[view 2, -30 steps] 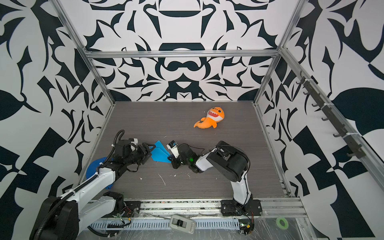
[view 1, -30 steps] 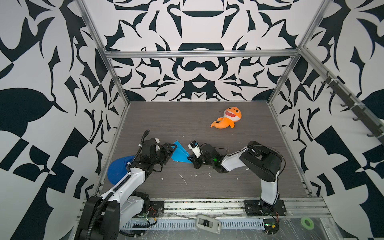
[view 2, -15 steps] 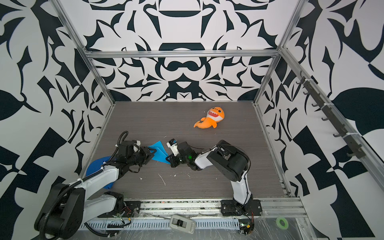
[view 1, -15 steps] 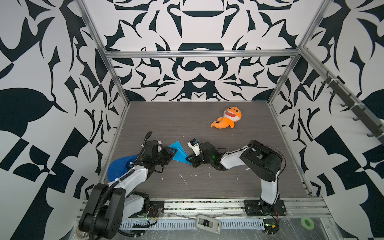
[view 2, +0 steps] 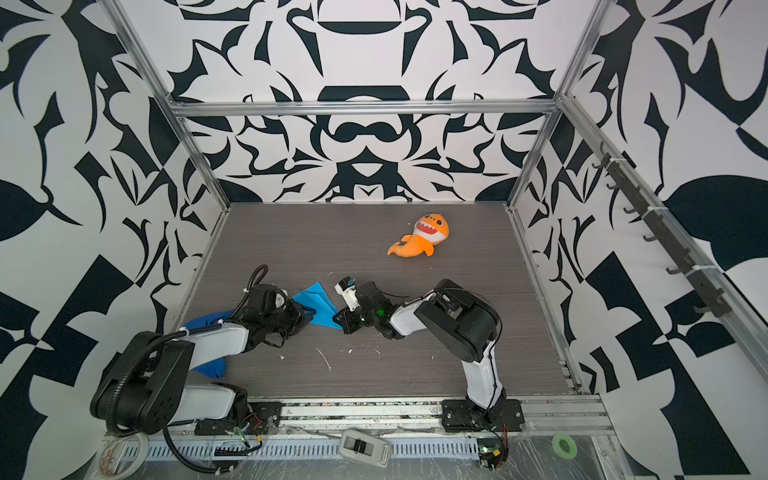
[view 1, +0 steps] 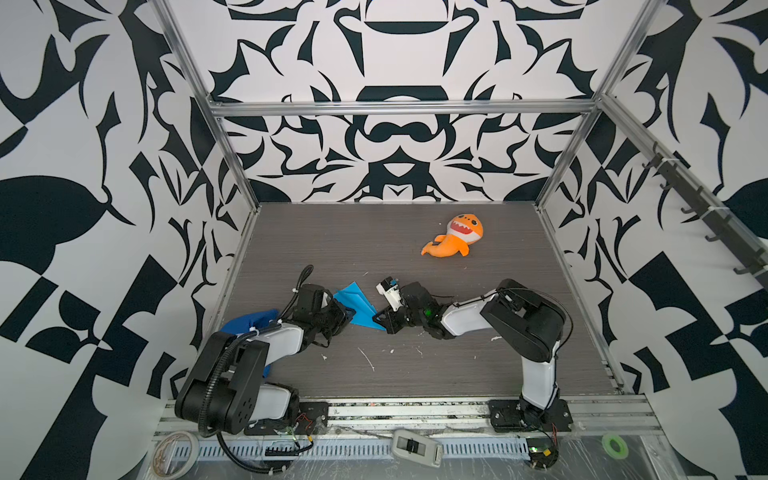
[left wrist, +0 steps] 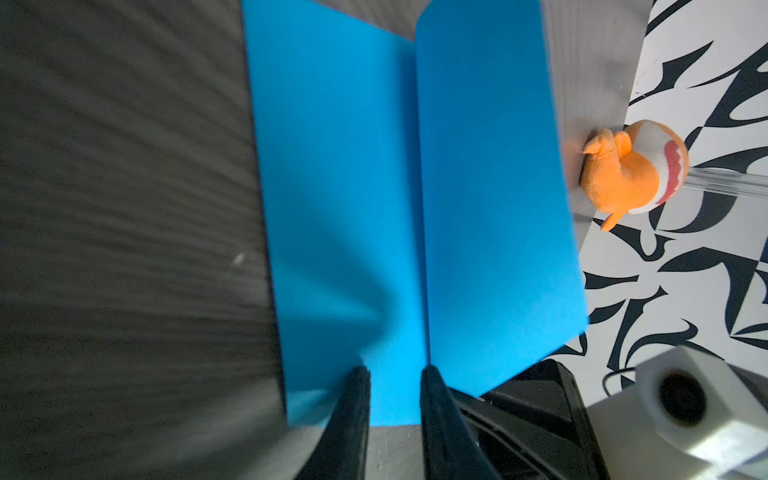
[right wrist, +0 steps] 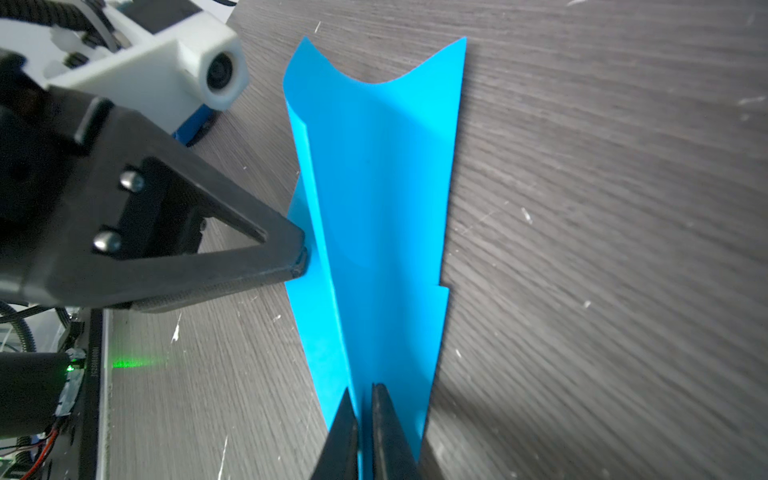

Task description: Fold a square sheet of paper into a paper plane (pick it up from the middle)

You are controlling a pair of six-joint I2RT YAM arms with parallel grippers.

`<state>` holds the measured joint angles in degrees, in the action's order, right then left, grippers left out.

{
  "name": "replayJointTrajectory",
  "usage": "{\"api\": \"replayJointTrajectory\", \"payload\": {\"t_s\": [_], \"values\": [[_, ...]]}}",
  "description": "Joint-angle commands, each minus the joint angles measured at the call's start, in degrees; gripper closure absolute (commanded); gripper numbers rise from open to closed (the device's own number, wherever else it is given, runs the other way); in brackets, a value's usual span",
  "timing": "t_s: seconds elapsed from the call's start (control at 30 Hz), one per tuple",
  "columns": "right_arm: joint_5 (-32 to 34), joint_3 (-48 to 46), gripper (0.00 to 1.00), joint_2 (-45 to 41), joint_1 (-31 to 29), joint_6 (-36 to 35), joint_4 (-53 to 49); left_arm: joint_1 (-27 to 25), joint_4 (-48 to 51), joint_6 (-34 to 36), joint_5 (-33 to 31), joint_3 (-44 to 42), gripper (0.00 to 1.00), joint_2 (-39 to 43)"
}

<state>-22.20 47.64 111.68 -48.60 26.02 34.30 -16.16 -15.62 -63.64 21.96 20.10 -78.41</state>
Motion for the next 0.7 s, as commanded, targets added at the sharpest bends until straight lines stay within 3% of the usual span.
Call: {"api": "replayJointTrajectory", "payload": {"t_s": [0.0,0.33,0.67], "values": [[-2.2,1.9,0.89,-0.3,0.4,0.8,-0.3,-0.3,-1.3,-0.4,-0.4,-0.1,0.76,-1.2],[-4.1,2.8,0.92,0.4,1.3,3.4,-1.8,-0.2,-1.1,-1.3,-1.2,-0.3,0.79,-3.3],[-6.8,4.3,0.93,2.3,2.1,6.1,-3.6,-0.2,2.2,-1.1,-1.3,0.2,0.79,0.6]]}}
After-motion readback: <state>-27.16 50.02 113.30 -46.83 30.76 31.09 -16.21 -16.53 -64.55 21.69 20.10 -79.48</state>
